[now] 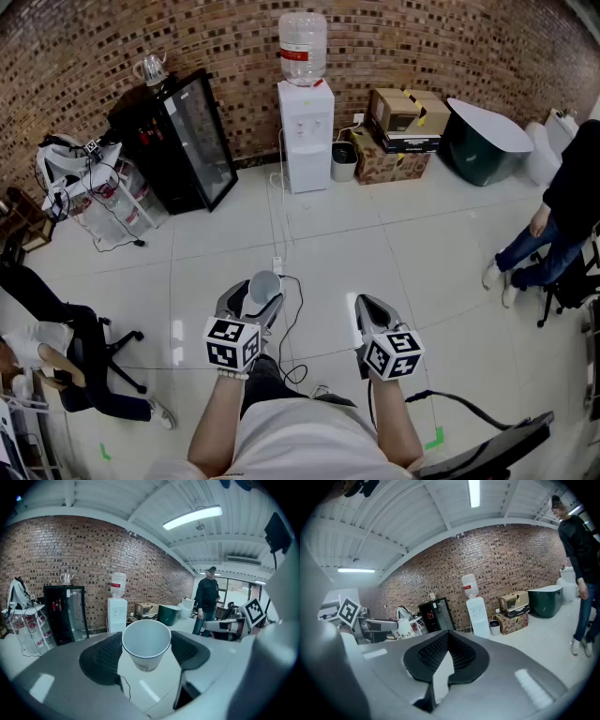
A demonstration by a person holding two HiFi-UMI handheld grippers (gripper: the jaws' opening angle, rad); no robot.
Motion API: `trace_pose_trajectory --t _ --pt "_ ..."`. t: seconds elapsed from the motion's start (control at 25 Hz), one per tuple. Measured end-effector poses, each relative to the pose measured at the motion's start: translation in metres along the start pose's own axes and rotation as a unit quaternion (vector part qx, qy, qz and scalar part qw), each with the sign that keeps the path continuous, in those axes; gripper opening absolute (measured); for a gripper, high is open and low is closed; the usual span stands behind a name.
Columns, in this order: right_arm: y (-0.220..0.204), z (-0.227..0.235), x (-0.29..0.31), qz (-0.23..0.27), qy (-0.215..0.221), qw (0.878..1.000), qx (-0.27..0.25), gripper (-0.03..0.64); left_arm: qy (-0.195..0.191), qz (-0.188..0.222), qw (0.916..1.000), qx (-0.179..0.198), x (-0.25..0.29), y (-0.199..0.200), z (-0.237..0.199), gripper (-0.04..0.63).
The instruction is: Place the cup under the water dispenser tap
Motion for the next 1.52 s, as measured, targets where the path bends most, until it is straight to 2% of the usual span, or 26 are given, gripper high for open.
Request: trace_pose_trajectory --t 0.32,0.6,1.04,1.32,1.52 --pt "-0.003 0.008 0.067 -0.009 0.004 1.0 -0.001 0.002 -0.01 0.015 0.9998 -0.006 0.058 0.012 -0.042 0.337" --pt "0.006 0.018 0.183 -0.012 -0.003 1.0 -0.008 0.002 -0.028 0.013 0.9995 -0.005 0.146 0.028 -0.127 0.337" --pt "0.046 0.024 0.36 -0.019 -0.054 0.998 -0.009 0.002 -0.076 -0.003 0.9971 0.002 0.279 0.074 -0.26 0.337" --pt "0.066 0.017 0.427 -0.013 -0.059 0.998 -0.03 0.002 -0.095 -0.005 0.9953 0.015 0.329 0.089 -0.307 0.337" --pt "0.073 0.043 0.46 -0.019 -0.067 0.997 -0.03 0.002 -0.089 -0.005 0.9959 0.014 0.369 0.093 -0.321 0.337"
Point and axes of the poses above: the fingertips, and each gripper's own axes: x forward along the fingers, z to its right, y out of its top, the point moved 8 cm from there along -x, backward along the fingers, and after that the axes turned 12 degrees about z, right-handed, at the moved point
